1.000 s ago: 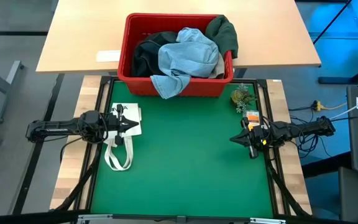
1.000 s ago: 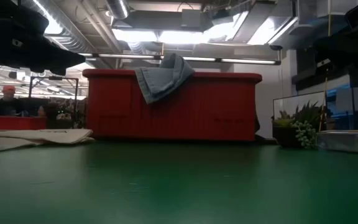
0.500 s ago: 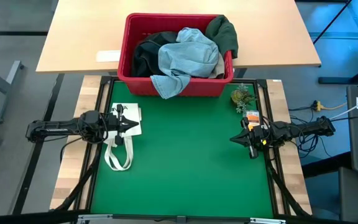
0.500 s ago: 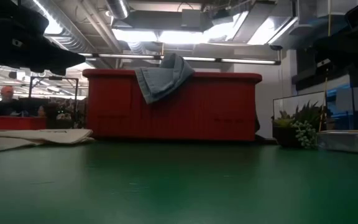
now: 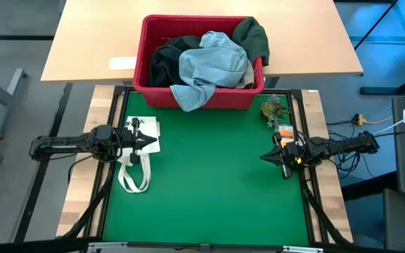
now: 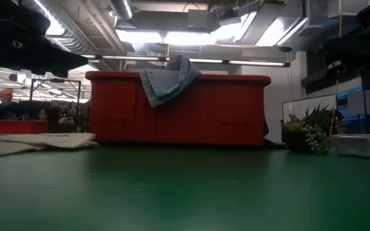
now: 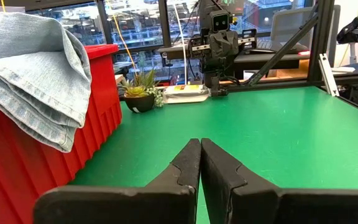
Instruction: Fold Laundry from Bin
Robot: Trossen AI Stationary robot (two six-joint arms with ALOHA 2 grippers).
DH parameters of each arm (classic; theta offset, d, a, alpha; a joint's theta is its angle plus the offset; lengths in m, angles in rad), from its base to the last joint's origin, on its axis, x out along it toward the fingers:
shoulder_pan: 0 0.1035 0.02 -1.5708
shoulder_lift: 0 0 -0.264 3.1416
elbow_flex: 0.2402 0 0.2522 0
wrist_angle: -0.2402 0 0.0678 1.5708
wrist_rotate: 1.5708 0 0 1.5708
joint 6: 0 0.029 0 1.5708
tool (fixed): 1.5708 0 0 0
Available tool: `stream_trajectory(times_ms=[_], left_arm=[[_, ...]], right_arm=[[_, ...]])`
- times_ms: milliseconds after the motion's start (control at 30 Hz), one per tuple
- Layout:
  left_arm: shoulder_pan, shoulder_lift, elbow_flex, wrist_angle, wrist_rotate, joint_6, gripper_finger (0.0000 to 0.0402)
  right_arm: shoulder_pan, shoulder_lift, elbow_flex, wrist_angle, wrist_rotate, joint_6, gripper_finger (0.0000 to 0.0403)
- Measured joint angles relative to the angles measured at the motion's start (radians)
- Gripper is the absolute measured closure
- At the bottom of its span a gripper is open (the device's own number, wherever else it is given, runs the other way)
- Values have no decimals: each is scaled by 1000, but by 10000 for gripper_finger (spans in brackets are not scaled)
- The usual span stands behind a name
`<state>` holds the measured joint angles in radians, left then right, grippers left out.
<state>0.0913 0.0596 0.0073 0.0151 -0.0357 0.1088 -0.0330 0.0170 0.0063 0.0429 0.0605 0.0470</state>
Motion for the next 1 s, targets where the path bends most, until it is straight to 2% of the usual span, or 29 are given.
stream_trajectory(times_ms=[167, 433, 533, 733, 1000], left_arm=[[0, 0, 0, 0, -1, -39, 393], [0, 0, 0, 40, -105, -297, 393], [0, 0, 0, 84, -130, -344, 388], [0, 0, 0, 173, -240, -483, 337], [2, 0, 0, 182, -314, -493, 270]], right_arm=[[0, 0, 0, 2, 0, 0, 391], [0, 0, 0, 5, 0, 0, 391], [0, 0, 0, 5, 0, 0, 391], [0, 0, 0, 7, 0, 0, 391], [0, 0, 0, 8, 0, 0, 391]])
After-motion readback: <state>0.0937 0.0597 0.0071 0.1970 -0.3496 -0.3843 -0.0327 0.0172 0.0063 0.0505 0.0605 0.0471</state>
